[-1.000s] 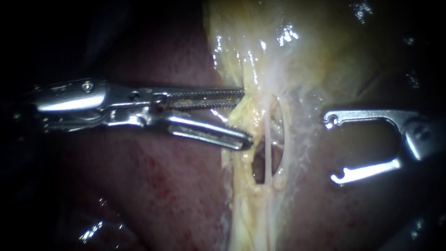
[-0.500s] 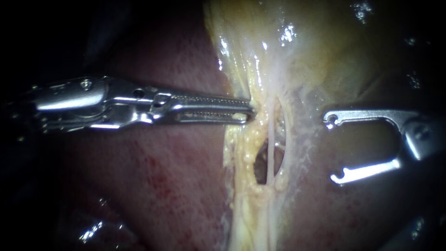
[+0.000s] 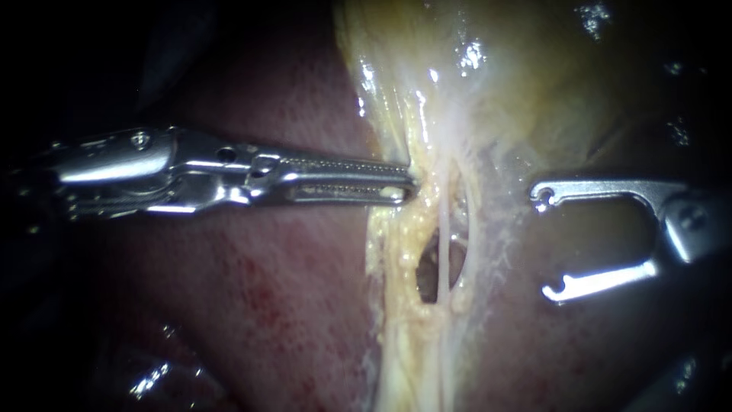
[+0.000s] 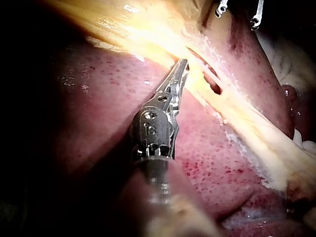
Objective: Grabbing gallbladder
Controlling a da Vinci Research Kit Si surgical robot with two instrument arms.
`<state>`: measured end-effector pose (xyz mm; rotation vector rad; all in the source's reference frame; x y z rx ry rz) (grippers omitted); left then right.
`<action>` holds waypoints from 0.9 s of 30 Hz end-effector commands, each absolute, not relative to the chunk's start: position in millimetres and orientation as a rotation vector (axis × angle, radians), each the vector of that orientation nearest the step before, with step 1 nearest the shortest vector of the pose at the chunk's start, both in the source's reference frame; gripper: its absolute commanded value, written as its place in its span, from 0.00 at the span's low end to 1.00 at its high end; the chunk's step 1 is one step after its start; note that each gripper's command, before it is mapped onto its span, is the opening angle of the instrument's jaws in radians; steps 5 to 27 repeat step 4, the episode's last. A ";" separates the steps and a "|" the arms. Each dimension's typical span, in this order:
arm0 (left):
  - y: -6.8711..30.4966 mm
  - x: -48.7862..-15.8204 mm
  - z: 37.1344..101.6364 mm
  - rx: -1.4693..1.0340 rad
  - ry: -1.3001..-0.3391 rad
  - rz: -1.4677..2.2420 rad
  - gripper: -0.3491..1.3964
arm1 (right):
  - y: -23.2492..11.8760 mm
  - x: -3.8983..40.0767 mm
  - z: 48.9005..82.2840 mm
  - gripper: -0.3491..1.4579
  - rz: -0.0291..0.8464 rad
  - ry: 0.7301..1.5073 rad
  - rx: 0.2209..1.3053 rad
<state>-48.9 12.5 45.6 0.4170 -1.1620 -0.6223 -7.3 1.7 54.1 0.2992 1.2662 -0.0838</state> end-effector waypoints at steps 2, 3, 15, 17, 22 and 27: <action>12.4 -48.8 45.5 0.417 -1.162 -0.622 0.00 | 1.7 -7.3 54.1 0.52 -0.084 1.266 0.299; 12.4 -48.8 45.5 0.417 -1.162 -0.622 0.00 | 1.7 -7.3 54.1 0.52 -0.084 1.266 0.299; 12.4 -48.8 45.5 0.416 -1.162 -0.622 0.00 | 1.7 -7.3 54.1 0.52 -0.084 1.266 0.299; 12.4 -48.8 45.5 0.416 -1.162 -0.622 0.00 | 1.7 -7.3 54.1 0.52 -0.084 1.266 0.299; 12.4 -48.8 45.5 0.416 -1.162 -0.622 0.00 | 1.7 -7.3 54.1 0.52 -0.084 1.266 0.299; 12.4 -48.8 45.5 0.416 -1.162 -0.622 0.00 | 1.7 -7.3 54.1 0.52 -0.084 1.266 0.299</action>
